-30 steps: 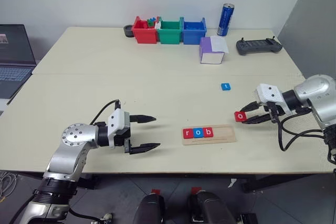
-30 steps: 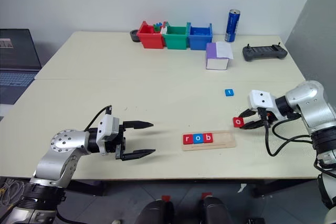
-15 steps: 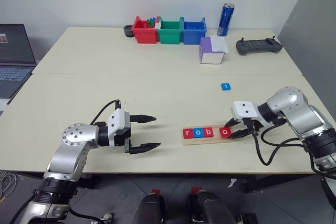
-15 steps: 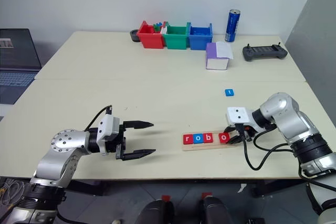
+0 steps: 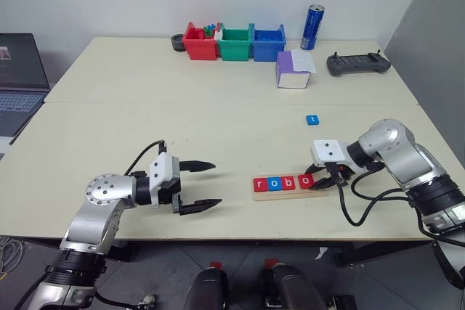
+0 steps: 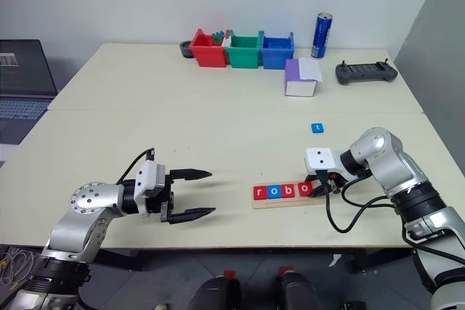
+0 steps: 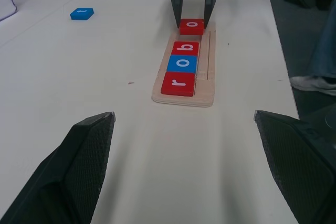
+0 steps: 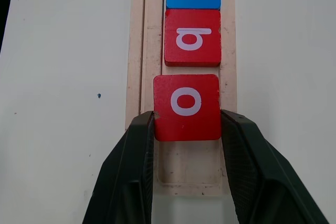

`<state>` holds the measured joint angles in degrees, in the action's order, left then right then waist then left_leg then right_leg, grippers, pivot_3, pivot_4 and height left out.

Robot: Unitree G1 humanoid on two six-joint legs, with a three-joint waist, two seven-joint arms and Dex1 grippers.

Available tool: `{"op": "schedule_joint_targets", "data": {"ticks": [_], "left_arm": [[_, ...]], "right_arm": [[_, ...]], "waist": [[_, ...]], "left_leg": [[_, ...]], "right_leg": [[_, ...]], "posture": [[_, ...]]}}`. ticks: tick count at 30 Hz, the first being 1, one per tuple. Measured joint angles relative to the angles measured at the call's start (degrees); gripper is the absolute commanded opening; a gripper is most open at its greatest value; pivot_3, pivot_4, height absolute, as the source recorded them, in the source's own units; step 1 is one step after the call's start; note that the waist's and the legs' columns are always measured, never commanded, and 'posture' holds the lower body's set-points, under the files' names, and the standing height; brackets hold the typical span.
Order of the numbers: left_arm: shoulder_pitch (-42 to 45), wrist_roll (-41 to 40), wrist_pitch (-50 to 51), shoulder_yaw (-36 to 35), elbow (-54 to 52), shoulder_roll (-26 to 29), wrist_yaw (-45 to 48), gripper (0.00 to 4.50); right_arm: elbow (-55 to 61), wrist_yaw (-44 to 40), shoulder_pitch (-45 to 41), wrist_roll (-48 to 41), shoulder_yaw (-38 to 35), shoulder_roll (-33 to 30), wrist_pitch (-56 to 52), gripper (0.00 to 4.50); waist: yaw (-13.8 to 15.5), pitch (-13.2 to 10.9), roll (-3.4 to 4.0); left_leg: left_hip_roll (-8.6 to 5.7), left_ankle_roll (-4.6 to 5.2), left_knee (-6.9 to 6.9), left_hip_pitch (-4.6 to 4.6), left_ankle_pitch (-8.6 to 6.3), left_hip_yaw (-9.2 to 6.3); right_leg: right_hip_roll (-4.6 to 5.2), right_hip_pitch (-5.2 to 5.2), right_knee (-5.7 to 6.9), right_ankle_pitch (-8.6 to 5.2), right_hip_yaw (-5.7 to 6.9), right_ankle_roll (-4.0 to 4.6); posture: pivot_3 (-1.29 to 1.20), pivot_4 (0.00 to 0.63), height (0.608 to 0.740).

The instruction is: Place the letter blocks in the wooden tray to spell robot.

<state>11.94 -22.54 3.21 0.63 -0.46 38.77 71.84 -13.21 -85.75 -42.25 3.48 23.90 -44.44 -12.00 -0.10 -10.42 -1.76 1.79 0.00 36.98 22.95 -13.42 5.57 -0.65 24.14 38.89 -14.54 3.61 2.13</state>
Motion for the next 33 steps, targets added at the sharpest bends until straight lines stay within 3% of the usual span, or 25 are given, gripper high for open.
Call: {"op": "schedule_joint_targets", "data": {"ticks": [23,32,33], "left_arm": [[0.01,0.0,0.0,0.0,-0.02,0.0,0.03,4.5],[0.01,0.0,0.01,0.0,-0.02,0.0,0.03,4.5],[0.01,0.0,0.01,0.0,-0.03,0.0,0.03,4.5]], "right_arm": [[0.48,0.14,-0.13,0.05,0.0,1.55,-3.57,1.44],[0.64,-0.17,-1.48,-0.08,-0.02,1.54,-4.62,4.36],[0.67,-0.24,-1.48,-0.15,-0.02,1.52,-4.62,4.44]], "waist": [[0.0,0.0,0.0],[0.0,0.0,0.0],[0.0,0.0,0.0]], "left_leg": [[0.0,0.0,0.0,0.0,0.0,0.0],[0.0,0.0,0.0,0.01,0.0,0.0],[-0.01,0.0,0.0,0.01,0.0,0.0]], "right_leg": [[0.0,0.0,0.0,0.0,0.0,0.0],[0.0,0.0,0.0,0.0,0.0,0.0],[0.0,0.0,0.0,0.0,0.0,0.0]], "posture": [[0.0,0.15,0.74],[0.0,0.15,0.74],[0.0,0.15,0.74]]}}
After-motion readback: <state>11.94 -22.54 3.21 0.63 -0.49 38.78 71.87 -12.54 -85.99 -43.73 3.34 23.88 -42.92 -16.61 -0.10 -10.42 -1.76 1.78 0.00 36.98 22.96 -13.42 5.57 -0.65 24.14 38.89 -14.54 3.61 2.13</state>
